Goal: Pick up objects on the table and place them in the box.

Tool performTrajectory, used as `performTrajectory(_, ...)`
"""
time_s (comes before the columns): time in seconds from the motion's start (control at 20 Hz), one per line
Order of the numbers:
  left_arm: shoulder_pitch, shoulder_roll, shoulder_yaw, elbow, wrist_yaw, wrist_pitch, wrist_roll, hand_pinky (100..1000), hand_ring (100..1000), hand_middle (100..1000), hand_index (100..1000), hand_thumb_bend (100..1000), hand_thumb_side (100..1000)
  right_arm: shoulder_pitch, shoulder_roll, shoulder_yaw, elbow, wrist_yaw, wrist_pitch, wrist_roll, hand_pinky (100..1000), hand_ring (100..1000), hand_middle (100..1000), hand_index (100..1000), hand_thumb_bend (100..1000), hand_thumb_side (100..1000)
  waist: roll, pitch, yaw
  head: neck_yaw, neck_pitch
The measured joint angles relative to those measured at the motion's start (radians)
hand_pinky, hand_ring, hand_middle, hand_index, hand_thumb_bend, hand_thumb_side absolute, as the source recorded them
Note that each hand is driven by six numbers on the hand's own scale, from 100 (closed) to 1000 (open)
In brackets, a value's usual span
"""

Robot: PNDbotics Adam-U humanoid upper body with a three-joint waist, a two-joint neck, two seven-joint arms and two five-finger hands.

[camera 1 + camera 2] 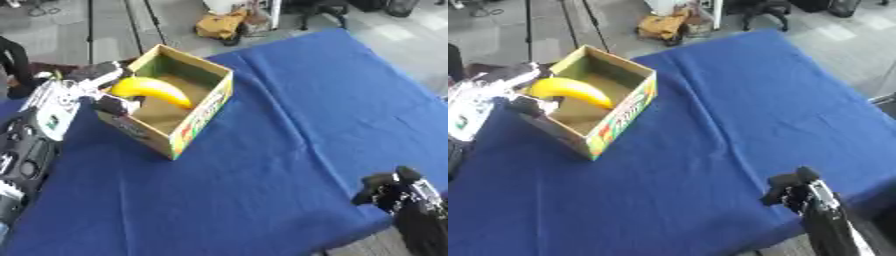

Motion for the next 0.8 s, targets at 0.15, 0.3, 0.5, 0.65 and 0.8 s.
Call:
performTrajectory(0.15,0.0,0.0,0.0,0.008,-0.022,0.002,0.021,613,606,603,696,298,327,-0.01,0.0,0.006,0.006,0.0,0.003,0.004,590,543,481,630,100,965,0.01,0.0,-0.012,0.005,-0.005)
performTrajectory(0.3,0.0,0.0,0.0,0.01,-0.048,0.004,0.043,649,644,646,737,444,457,-0.016,0.0,0.006,0.012,0.0,0.003,0.005,590,543,481,630,100,966,0.016,0.001,-0.016,0.008,-0.01)
performTrajectory(0.5,0.0,0.0,0.0,0.011,-0.09,0.011,0.067,720,728,721,786,684,650,-0.016,0.0,0.006,0.014,0.001,0.003,0.005,590,543,481,630,100,966,0.017,0.003,-0.015,0.009,-0.01)
performTrajectory(0.65,0.003,0.0,0.0,0.017,-0.119,0.017,0.075,761,774,768,803,809,750,-0.016,0.0,0.006,0.018,0.001,0.003,0.005,590,543,481,629,100,965,0.017,0.002,-0.007,0.009,-0.01)
performTrajectory(0.8,0.006,0.0,0.0,0.022,-0.135,0.02,0.081,773,793,791,808,836,781,-0.016,0.0,0.005,0.018,0.001,0.003,0.005,590,543,481,629,100,964,0.016,-0.003,0.0,0.009,-0.01)
